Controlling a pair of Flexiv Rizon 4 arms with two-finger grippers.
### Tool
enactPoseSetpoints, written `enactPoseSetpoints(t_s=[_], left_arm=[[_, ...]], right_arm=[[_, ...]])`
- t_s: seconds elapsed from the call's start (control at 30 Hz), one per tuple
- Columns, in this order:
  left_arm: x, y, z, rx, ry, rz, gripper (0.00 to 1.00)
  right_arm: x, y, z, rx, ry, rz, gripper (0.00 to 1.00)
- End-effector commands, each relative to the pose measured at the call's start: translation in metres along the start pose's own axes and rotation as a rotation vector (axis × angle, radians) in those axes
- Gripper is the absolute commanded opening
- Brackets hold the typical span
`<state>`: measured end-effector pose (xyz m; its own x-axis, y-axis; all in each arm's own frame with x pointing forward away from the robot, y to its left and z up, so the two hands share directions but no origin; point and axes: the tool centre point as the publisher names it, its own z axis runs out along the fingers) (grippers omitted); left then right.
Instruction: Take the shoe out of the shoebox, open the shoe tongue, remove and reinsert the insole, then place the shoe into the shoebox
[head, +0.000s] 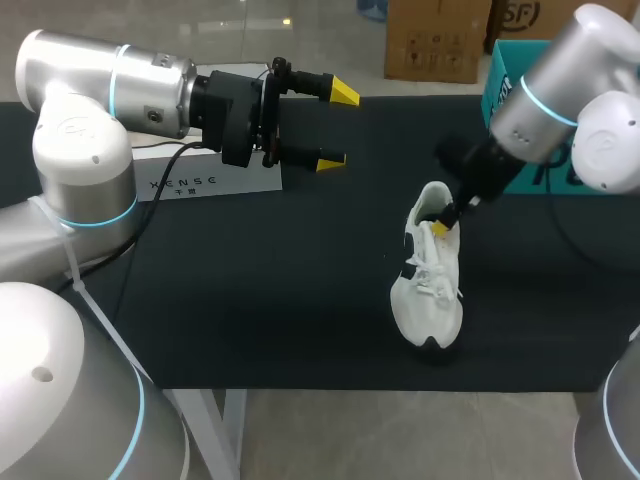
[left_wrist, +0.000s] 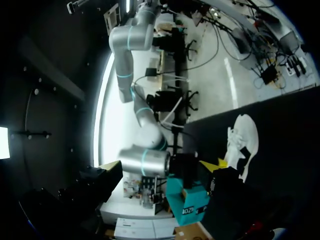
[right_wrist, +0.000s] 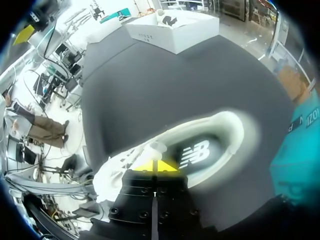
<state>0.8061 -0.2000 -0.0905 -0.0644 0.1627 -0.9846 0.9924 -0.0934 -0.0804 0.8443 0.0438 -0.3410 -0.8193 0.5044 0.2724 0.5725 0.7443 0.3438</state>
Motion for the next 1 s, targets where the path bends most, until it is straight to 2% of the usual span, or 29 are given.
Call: enactPoseSetpoints(t_s=[0.03,0.2,0.37,0.67,0.83,1.0], left_arm=[[-0.001,0.0,0.0,0.001,0.004,0.0,1.0],[-0.001,0.0,0.0,0.001,0.004,0.0,1.0],[-0.001,0.0,0.0,0.001,0.004,0.0,1.0],[-0.001,0.0,0.0,0.001,0.004,0.0,1.0],[-0.001,0.0,0.0,0.001,0.004,0.0,1.0],[-0.001,0.0,0.0,0.001,0.004,0.0,1.0]], right_arm=[[0.014,-0.009,-0.008,-0.008,-0.014,0.002,0.0],[0.027,-0.015,-0.01,-0.02,-0.007,0.009,0.0],[0.027,-0.018,-0.009,-0.012,-0.006,0.015,0.0],[0.027,-0.002,-0.009,-0.025,-0.005,-0.011,0.0],[0.013,0.014,-0.011,-0.033,-0.032,-0.037,0.0],[-0.01,0.026,-0.02,-0.025,-0.083,-0.133,0.0]])
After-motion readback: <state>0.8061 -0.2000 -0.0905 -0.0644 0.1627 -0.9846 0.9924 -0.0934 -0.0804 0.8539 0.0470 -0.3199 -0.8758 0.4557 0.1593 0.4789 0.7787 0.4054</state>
